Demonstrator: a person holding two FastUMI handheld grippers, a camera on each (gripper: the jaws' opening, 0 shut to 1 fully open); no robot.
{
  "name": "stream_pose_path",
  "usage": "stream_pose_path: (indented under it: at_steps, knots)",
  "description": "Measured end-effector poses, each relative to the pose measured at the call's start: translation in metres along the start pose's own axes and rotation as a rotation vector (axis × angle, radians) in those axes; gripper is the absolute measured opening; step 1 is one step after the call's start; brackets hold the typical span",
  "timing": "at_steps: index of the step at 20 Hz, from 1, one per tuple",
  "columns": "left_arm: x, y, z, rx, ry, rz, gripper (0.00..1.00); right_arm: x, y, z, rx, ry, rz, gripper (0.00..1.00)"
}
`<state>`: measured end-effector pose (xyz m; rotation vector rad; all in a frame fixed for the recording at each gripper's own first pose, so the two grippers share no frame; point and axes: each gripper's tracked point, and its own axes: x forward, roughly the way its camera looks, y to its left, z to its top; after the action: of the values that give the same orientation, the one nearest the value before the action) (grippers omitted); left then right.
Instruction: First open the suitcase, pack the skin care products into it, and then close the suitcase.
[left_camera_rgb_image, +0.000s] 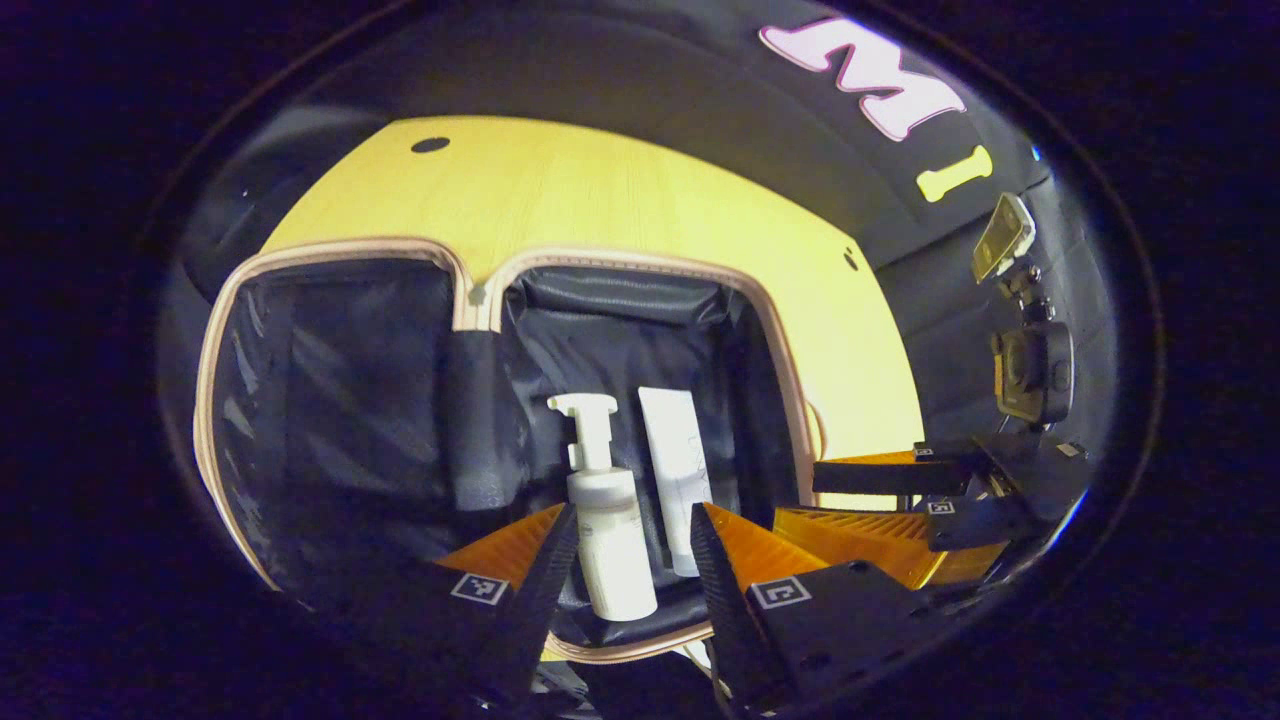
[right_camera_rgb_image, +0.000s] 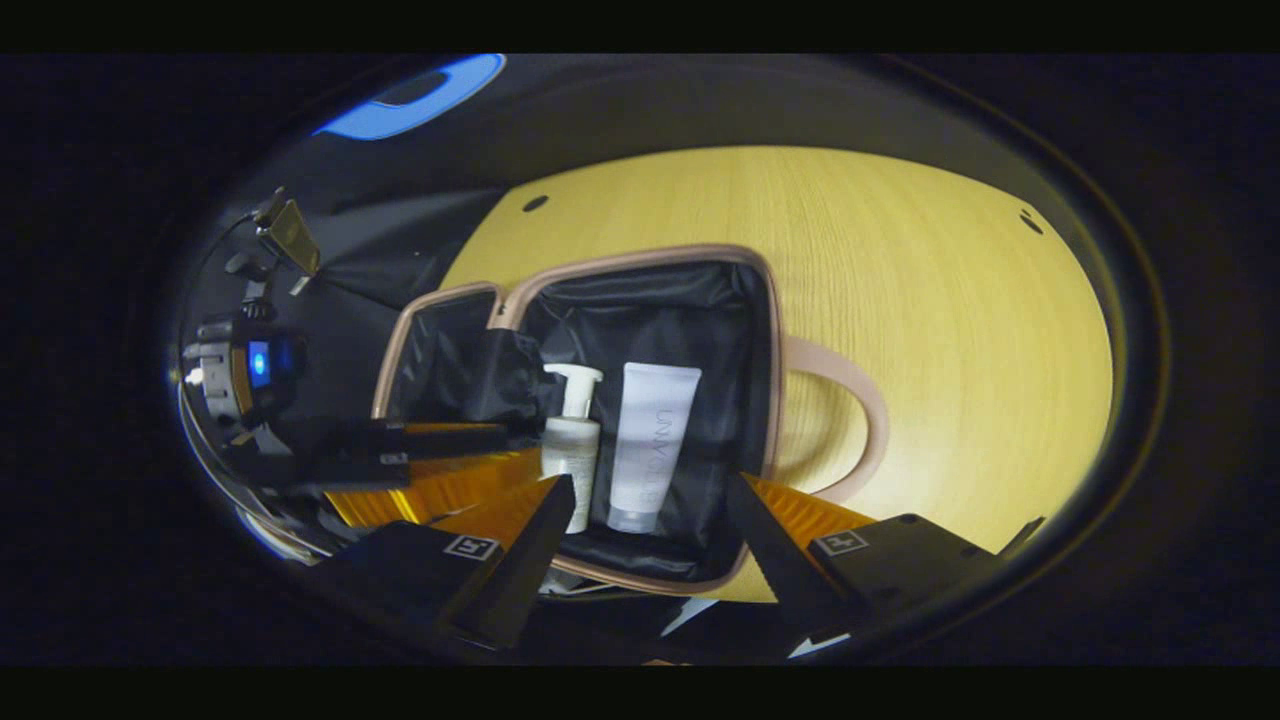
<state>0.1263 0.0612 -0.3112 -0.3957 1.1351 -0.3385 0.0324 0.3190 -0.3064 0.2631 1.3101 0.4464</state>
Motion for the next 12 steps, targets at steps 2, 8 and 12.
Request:
stream_pose_path:
  at_steps: [2,8,12]
  knots:
    - [-0.033,0.017,0.010,0.011,-0.088,-0.005,0.73,-0.021,0.002,0.001,-0.017,-0.042,0.030,0.97]
    - [-0.119,0.142,0.007,-0.181,-0.228,0.097,0.75,-0.059,-0.016,-0.027,-0.069,-0.116,0.010,0.97]
    - [-0.149,0.222,0.008,-0.351,-0.256,0.158,0.75,-0.065,-0.006,-0.032,0.080,-0.127,0.113,0.97]
